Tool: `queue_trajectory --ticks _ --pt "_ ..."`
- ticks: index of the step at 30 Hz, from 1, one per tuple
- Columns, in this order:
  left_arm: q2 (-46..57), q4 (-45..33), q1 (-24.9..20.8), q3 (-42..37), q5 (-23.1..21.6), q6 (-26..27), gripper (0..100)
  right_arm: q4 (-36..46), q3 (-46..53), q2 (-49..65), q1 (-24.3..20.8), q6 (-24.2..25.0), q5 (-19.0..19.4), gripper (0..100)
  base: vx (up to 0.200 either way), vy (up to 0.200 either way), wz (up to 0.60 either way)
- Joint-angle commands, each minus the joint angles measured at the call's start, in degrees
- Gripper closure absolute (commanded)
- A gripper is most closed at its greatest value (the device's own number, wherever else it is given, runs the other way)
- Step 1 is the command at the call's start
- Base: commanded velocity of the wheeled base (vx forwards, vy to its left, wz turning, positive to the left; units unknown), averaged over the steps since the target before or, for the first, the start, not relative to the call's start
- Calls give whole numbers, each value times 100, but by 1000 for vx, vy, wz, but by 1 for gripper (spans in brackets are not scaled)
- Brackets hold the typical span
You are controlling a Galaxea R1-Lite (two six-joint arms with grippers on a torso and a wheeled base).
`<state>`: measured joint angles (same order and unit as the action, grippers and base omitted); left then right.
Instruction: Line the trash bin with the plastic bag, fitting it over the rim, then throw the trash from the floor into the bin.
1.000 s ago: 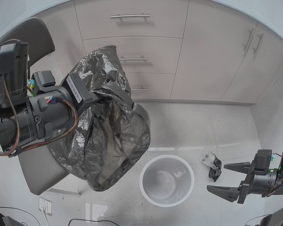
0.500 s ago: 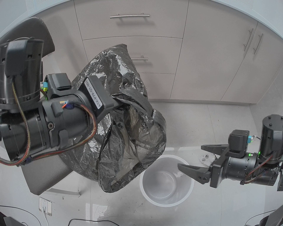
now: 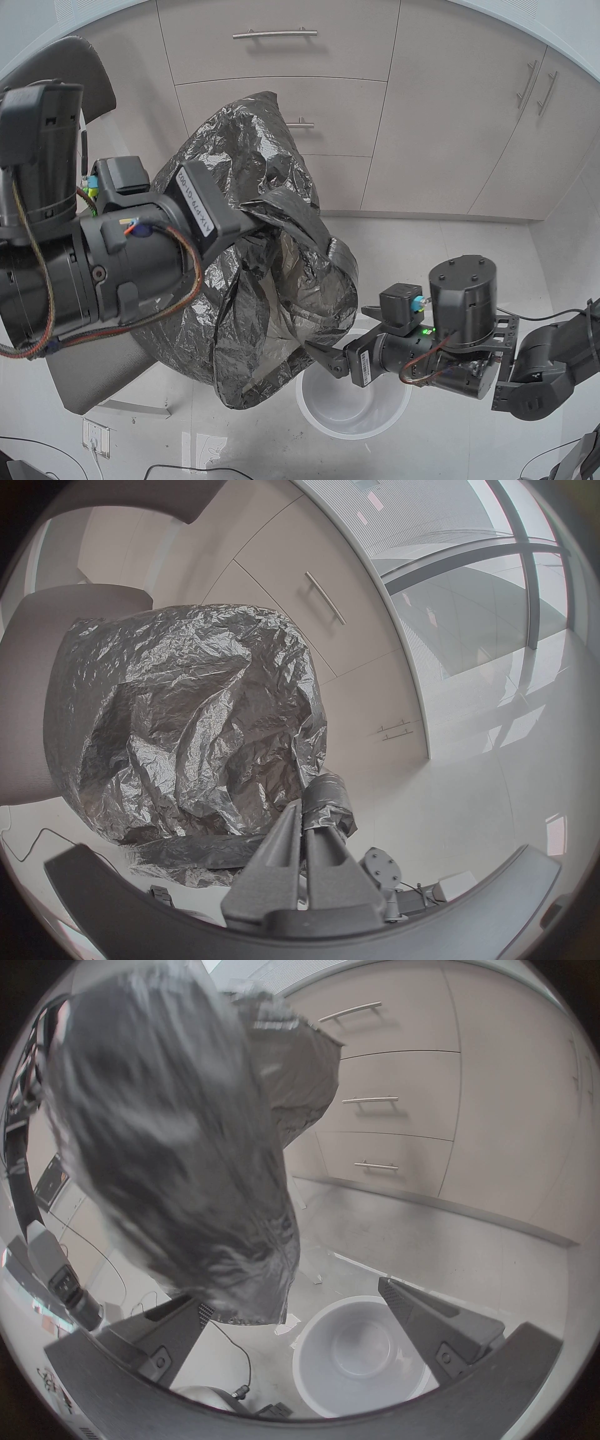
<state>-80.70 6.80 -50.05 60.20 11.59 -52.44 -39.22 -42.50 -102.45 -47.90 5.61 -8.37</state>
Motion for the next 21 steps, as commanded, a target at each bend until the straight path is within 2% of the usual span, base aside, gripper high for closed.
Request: queue_trajectory --ticks 1,4,9,10,16,21 --pt "134 14 -4 -78 1 -3 100 -7 -259 -574 -9 -200 -6 0 0 0 0" --pt "230 14 -4 -166 1 -3 100 -7 -479 -785 8 -385 -15 0 0 0 0" --pt "380 14 -13 -245 -8 15 100 -42 -681 -864 -27 -403 -68 0 0 0 0" --pt "415 23 -13 -289 -8 41 100 -77 -699 -856 -44 -411 -147 100 0 0 0" --pt "432 49 -13 -430 -96 59 100 -719 -620 -882 -159 -930 -270 100 0 0 0" --pt "432 67 -4 -535 -175 85 100 -983 -312 -741 -264 -974 -411 100 0 0 0"
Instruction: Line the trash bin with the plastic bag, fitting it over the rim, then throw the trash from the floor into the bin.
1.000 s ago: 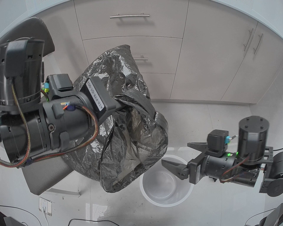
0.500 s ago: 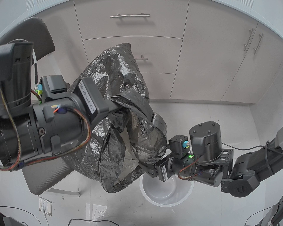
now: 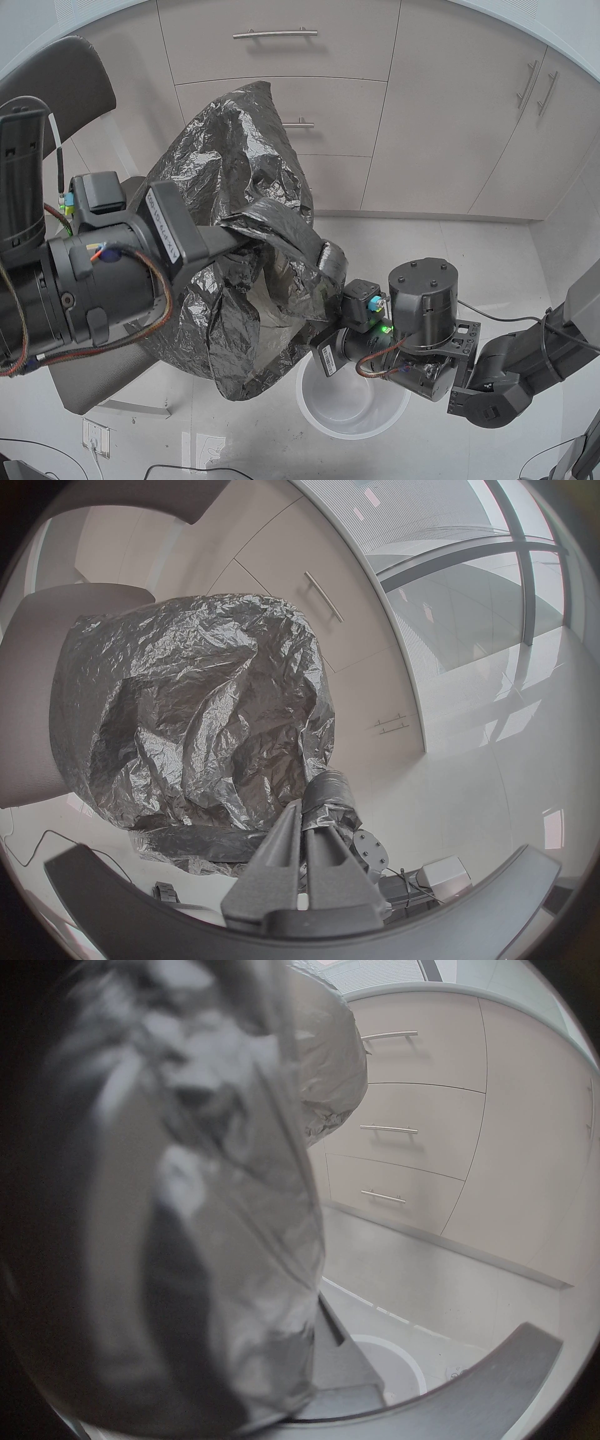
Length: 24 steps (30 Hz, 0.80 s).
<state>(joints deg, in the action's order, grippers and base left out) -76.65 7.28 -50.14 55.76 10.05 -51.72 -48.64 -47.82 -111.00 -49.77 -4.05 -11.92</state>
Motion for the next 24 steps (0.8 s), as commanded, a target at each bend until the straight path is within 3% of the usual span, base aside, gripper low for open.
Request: queue_trajectory --ticks 1,4,6,10,15,18,19,24 --pt "19 46 4 -118 -29 22 100 -40 335 227 -76 -8 -56 100 0 0 0" --pt "-16 142 31 -267 -213 145 100 12 704 667 -24 9 -12 100 0 0 0" --pt "-25 248 92 -478 -398 505 100 109 1100 1177 47 -8 85 100 0 0 0" --pt "-34 731 162 -874 -723 1244 100 628 1645 2398 390 -26 533 100 0 0 0" --pt "-87 916 -66 -874 -1242 1938 100 1551 1583 3602 978 -17 964 100 0 0 0" --pt "-95 916 -189 -865 -1338 2158 100 1893 1557 3945 1005 -17 1025 100 0 0 0" --pt "-113 907 -356 -865 -1347 2395 100 2412 1557 4358 952 -17 1069 100 0 0 0" --pt "-166 898 -479 -874 -1338 2562 100 3045 1557 5123 943 9 1078 100 0 0 0"
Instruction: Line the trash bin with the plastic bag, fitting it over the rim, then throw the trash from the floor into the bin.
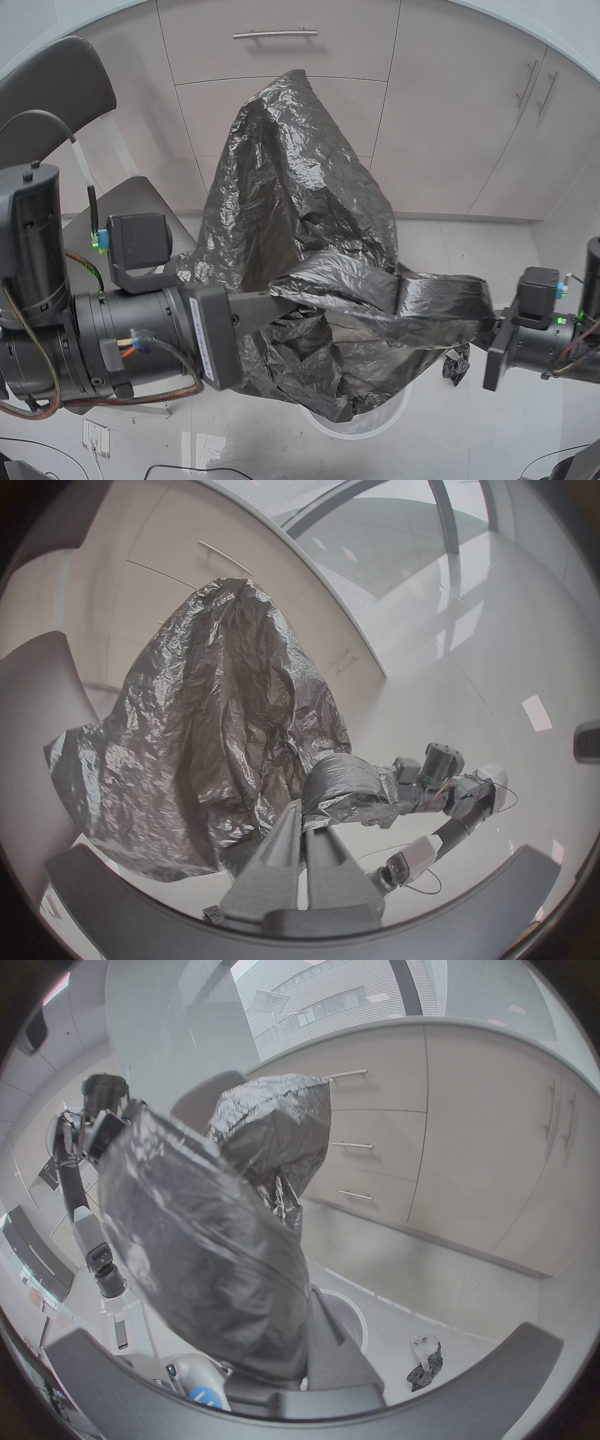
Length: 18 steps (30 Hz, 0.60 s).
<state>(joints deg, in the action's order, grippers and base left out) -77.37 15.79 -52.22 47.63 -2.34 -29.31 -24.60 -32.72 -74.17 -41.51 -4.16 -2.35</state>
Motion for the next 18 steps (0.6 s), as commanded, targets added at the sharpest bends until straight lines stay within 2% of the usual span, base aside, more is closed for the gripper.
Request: queue_trajectory --ticks 1,6,11,18 --pt "-94 39 -271 -52 -100 320 100 729 55 1563 117 29 121 100 0 0 0" --pt "-76 12 -297 -26 -109 320 100 1317 11 2073 108 20 112 100 0 0 0" --pt "-111 -120 -438 115 -100 294 100 1379 -33 2284 -59 29 77 100 0 0 0" --pt "-15 -155 -543 168 -126 -40 100 1388 11 2328 -85 38 59 100 0 0 0"
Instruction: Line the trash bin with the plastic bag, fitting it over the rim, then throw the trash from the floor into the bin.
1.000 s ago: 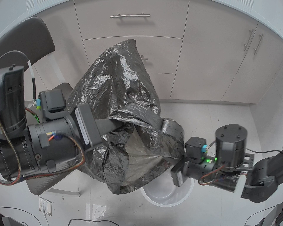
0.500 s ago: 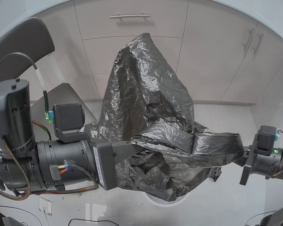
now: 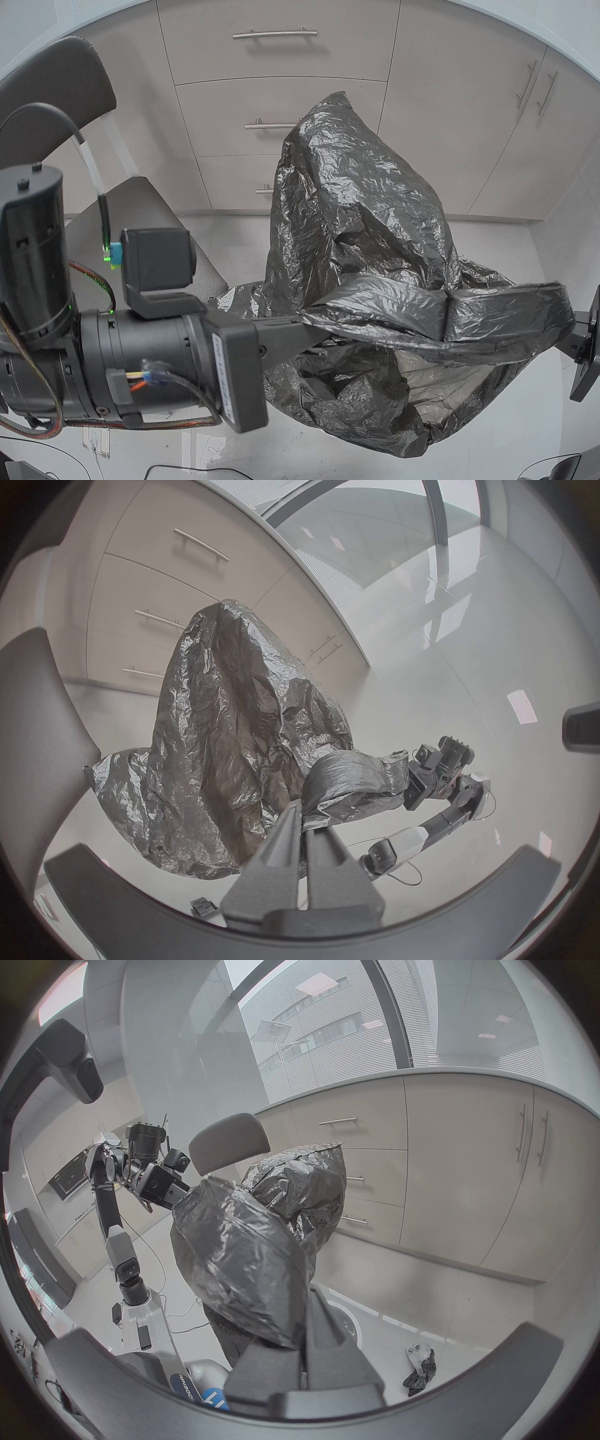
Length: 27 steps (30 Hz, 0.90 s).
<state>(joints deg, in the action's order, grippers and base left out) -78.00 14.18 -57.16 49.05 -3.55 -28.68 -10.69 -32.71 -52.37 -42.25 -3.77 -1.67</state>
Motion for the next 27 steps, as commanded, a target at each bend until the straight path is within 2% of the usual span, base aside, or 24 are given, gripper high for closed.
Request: queue_trajectory --ticks 1,12,25,27 --pt "48 6 -58 43 -6 -146 100 -12 1 148 -11 -1 -9 100 0 0 0" --pt "48 15 -313 280 -6 -384 100 -3 -658 122 68 -10 -123 100 0 0 0" --pt "92 24 -339 254 -6 -454 100 6 -614 148 94 -19 -141 100 0 0 0" --pt "12 24 -278 236 -6 -454 100 14 -640 175 103 -19 -272 100 0 0 0"
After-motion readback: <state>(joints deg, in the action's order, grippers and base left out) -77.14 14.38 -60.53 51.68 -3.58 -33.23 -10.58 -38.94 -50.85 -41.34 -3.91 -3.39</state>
